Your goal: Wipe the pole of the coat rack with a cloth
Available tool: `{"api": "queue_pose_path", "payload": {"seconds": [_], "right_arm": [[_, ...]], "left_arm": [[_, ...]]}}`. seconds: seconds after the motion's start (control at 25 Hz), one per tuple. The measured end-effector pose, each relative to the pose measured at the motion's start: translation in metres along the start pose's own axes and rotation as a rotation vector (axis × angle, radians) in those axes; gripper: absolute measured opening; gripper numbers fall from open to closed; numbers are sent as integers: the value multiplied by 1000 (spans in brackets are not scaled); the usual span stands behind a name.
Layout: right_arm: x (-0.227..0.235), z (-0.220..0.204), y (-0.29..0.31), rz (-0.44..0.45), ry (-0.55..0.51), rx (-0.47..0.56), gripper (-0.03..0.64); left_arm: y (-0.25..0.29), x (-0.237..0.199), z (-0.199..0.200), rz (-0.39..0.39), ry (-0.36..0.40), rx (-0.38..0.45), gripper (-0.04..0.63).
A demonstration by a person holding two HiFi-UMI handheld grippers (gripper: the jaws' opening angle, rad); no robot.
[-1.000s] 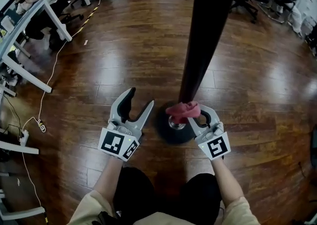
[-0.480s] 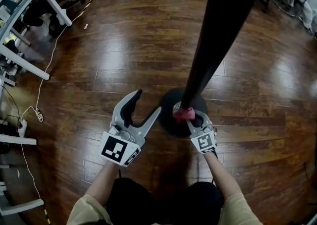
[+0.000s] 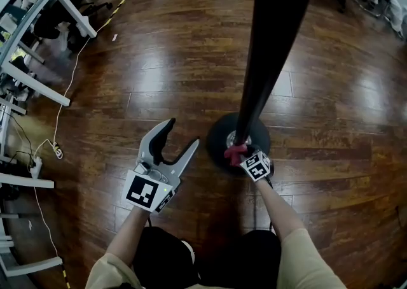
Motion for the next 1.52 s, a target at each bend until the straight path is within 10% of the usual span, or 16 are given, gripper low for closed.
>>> {"api": "queue_pose_path", "payload": {"seconds": [0.2,0.56,0.8,1.12,1.52], "right_arm": [[6,41,-68,118,-34,19,49],[82,242,-406,-106,-104,882,49],[70,389,-606,-43,-304,1272,49],[78,507,-656,305,-323,1155,49],[74,446,-588,335,-262,1095,43]], "left_arm": [[0,0,33,46,-1,14,250],[4,-9,55,128,-13,84,250],[-4,-5,63,126,-9,81,249],[0,-20,89,130,33,120,238],[-6,-25,68,130,31,134,235]]}}
Point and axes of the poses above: the fingertips, and each gripper's own axes: y forward along the fingers, x to its right, z out of its top, the point moved 10 cm from there along -y, backward along the fingers, and after that the axes turned 5 degrees about -x, right-handed, at the moved point
